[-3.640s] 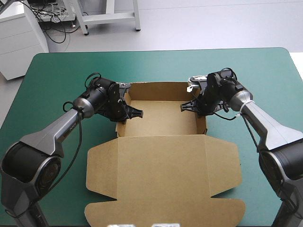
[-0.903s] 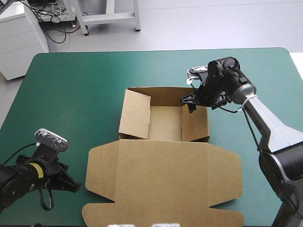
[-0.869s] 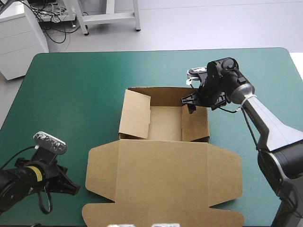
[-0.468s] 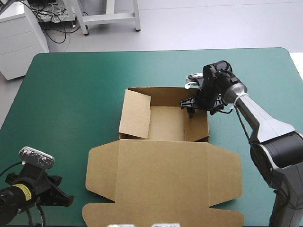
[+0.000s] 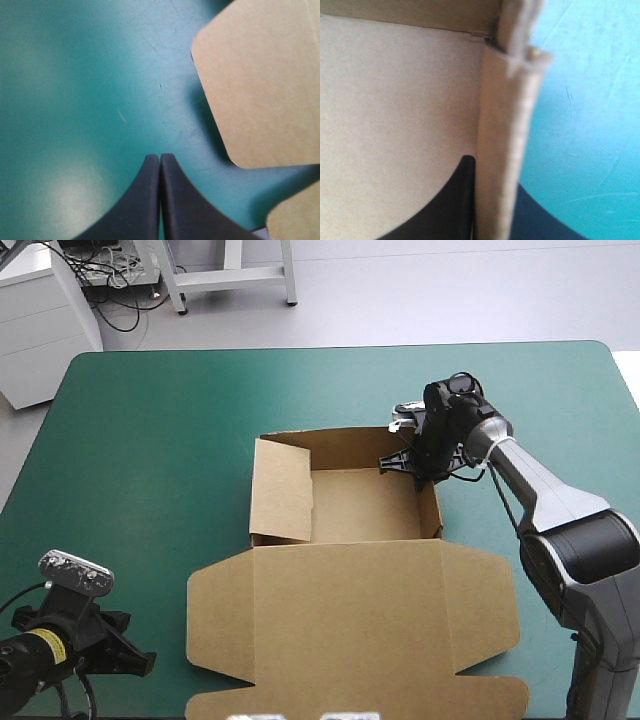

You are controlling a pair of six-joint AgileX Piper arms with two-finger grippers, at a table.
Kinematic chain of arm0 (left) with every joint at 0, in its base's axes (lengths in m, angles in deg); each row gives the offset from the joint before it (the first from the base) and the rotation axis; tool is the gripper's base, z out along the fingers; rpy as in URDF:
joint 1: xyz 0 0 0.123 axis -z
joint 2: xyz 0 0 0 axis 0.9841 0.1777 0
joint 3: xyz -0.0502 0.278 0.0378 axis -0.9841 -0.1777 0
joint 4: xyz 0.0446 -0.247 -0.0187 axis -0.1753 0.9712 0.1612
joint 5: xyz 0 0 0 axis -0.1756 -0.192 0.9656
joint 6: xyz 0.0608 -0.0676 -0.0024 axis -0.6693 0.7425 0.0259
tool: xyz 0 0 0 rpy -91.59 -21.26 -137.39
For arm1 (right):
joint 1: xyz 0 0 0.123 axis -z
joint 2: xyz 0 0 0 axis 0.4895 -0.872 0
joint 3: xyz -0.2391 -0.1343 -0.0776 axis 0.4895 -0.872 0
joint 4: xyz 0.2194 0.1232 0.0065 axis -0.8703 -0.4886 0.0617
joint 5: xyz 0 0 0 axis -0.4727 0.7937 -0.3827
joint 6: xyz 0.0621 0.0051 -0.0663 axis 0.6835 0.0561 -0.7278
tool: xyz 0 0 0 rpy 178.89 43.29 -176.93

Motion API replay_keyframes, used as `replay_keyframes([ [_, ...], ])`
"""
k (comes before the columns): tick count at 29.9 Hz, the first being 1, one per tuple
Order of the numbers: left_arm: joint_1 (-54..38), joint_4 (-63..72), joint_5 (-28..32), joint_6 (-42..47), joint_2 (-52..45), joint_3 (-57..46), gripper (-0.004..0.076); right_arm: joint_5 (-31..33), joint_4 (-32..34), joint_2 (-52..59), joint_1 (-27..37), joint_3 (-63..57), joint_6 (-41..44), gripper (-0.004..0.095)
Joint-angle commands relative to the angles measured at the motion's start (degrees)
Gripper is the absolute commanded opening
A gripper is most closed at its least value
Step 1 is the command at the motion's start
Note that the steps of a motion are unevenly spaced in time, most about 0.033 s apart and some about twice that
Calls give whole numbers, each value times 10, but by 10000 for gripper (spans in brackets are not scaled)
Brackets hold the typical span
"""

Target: Fold the box

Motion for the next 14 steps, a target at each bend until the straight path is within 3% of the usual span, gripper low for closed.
replay_keyframes([
  [1,2,-4,18,6,3,14,-32,8,-4,29,2,16,-7,-23],
  [8,2,-4,18,6,3,14,-32,8,-4,29,2,16,-7,-23],
  [14,2,-4,18,6,3,14,-32,8,10,35,2,42,-59,-23],
])
